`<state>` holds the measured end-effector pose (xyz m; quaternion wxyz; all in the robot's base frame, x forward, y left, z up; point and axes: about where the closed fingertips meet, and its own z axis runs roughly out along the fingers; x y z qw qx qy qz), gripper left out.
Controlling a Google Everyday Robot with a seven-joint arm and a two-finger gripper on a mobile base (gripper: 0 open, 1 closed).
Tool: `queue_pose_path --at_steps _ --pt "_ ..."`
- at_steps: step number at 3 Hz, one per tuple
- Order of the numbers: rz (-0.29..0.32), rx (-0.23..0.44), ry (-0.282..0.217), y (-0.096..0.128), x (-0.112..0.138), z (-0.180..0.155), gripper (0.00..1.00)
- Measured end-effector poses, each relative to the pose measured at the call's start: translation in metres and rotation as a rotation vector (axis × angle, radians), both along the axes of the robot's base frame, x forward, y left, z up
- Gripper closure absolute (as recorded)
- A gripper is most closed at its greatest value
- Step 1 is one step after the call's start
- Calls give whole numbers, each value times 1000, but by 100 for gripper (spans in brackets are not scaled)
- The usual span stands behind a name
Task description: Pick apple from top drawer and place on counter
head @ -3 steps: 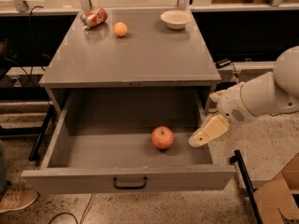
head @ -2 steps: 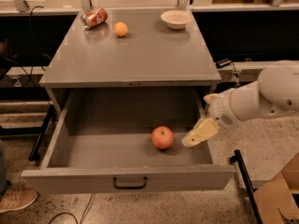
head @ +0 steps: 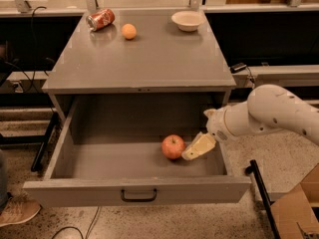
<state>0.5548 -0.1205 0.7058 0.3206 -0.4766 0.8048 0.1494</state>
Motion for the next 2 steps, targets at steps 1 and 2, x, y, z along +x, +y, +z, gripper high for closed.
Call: queue_pose_path --at_steps 1,2 --pt "18 2 29 16 4 -29 0" --pt "31 6 55 30 8 -52 0"
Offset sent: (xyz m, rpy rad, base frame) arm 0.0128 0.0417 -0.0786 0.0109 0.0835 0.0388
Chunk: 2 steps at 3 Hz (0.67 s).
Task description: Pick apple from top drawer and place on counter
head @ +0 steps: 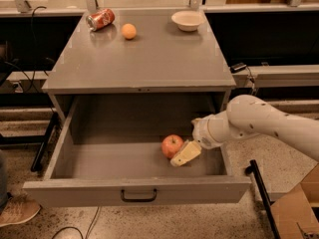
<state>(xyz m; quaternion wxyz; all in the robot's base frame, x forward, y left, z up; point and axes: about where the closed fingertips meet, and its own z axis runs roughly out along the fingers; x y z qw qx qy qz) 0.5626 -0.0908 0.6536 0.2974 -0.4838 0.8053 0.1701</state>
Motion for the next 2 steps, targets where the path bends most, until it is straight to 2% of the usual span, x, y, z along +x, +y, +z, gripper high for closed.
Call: queue_pose_path --at_steps 2 --pt "32 15 39 26 1 -27 0"
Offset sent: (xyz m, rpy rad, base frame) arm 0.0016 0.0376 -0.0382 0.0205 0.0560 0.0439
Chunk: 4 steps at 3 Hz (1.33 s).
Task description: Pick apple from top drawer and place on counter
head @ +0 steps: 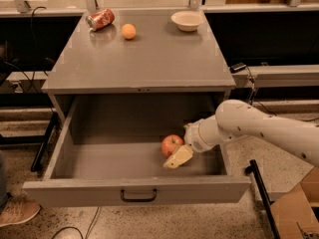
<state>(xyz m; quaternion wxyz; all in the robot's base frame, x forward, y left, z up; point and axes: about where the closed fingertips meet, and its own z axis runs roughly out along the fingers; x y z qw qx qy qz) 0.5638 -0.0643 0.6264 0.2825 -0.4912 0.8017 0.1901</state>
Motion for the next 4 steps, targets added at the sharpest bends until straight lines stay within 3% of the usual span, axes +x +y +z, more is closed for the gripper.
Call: queue_pose_path --at_steps 2,3,4 --pt "26 37 10 20 -4 1 42" --pt "48 67 -17 22 -9 20 65" --pt "99 70 -137 -3 -12 106 96"
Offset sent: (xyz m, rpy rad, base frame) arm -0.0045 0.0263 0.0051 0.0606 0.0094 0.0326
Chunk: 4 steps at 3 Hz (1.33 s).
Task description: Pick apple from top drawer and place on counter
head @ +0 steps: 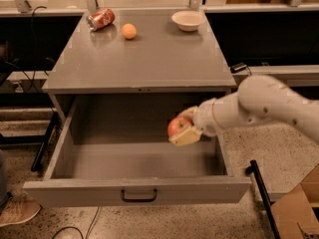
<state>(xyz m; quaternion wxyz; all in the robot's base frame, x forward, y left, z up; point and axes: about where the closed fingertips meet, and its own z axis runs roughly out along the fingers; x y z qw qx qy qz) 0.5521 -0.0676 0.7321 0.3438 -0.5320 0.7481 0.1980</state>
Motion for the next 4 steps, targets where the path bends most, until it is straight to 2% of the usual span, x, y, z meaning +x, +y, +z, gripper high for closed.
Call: queue_pose_path --at_steps 1,2,3,4 --pt "24 -26 -80 -25 13 73 100" --pt "18 -37 -101 -42 45 121 100" --pt "7 -25 -160 -46 56 154 100" --pt "7 -24 -160 -45 56 153 100"
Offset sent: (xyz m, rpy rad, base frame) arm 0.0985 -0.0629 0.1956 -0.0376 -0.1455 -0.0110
